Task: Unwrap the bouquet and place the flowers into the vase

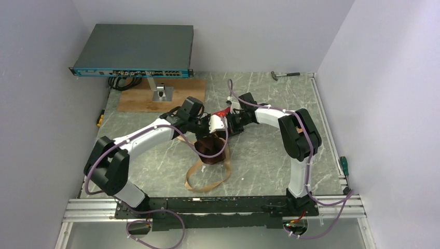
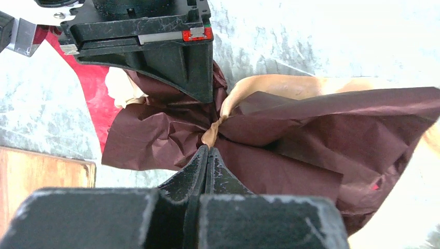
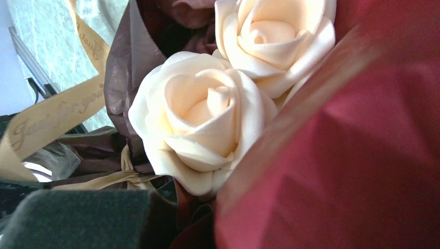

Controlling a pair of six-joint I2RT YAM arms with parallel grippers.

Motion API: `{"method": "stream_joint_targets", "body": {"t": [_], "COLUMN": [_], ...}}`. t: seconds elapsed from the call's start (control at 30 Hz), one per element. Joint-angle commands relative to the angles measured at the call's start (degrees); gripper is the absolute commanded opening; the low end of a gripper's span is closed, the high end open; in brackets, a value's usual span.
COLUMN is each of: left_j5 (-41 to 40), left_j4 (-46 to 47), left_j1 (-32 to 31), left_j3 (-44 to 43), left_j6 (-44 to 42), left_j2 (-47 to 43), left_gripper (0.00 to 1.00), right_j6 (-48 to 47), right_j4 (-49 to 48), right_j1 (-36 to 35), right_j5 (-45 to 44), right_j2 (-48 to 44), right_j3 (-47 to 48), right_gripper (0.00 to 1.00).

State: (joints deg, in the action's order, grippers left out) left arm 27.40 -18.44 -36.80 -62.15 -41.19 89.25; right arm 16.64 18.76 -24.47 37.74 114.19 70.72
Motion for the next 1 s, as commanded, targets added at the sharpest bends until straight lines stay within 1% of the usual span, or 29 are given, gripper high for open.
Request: {"method": "stream_joint_targets", "body": {"t": [0.0, 0.17, 0.3, 0.43, 0.57, 0.6, 0.63, 0.7, 0.73, 0.77, 0.8, 0.87, 0.97], "left_j5": [4.96, 9.03, 8.82, 4.81, 1.08, 0.08, -0.46, -0.30, 0.28, 0.94, 1.43, 2.13, 2.73], "left_j4": [-3.09, -12.46, -14.67, -10.46, -2.44, -0.75, 0.77, 2.72, 3.11, 3.40, 3.55, 4.05, 5.27], "left_j1": [1.37, 1.25, -0.26, -1.86, -2.22, -2.18, -2.20, -2.23, -2.21, -2.22, -2.23, -2.23, -2.29], "left_j3": [-2.46, 3.91, 8.80, 13.70, 14.88, 14.41, 14.03, 13.10, 12.77, 12.44, 12.17, 11.89, 12.19], "left_j6": [-2.80, -9.53, -11.58, -11.27, -7.47, -6.02, -4.72, -2.55, -1.47, -0.34, 0.91, 3.08, 5.37], "left_j2": [-9.95, -16.87, -17.96, -15.56, -10.20, -8.82, -7.49, -5.35, -4.49, -3.75, -3.14, -2.09, -1.48], "left_gripper": [0.00, 0.00, 0.00, 0.00, 0.00, 0.01, 0.05, 0.14, 0.17, 0.18, 0.19, 0.20, 0.21], "right_j6": [-5.55, -5.96, -5.92, -5.92, -6.07, -6.03, -6.13, -6.33, -6.32, -6.65, -7.13, -8.74, -13.13], "right_j4": [2.04, 2.51, 2.33, 2.31, 2.63, 3.29, 4.04, 5.33, 5.66, 5.98, 6.56, 8.84, 11.86], "right_j1": [0.21, 0.21, 0.21, 0.27, 0.36, 0.51, 0.67, 1.45, 2.16, 2.93, 3.73, 5.22, 7.70], "right_j5": [-14.04, -16.98, -17.37, -17.34, -11.76, -10.46, -9.22, -6.34, -5.14, -3.24, -1.17, 1.80, 6.52], "right_j2": [-0.81, -0.55, -0.42, -0.42, -0.39, -0.35, -0.48, -1.50, -2.43, -3.33, -4.38, -5.95, -8.57], "right_j3": [-0.97, -0.94, -0.64, -0.36, 0.11, 0.59, 1.09, 1.75, 1.98, 2.27, 2.70, 3.89, 4.05], "right_gripper": [0.00, 0.00, 0.00, 0.00, 0.00, 0.05, 0.14, 0.40, 0.50, 0.60, 0.67, 0.77, 0.78]}}
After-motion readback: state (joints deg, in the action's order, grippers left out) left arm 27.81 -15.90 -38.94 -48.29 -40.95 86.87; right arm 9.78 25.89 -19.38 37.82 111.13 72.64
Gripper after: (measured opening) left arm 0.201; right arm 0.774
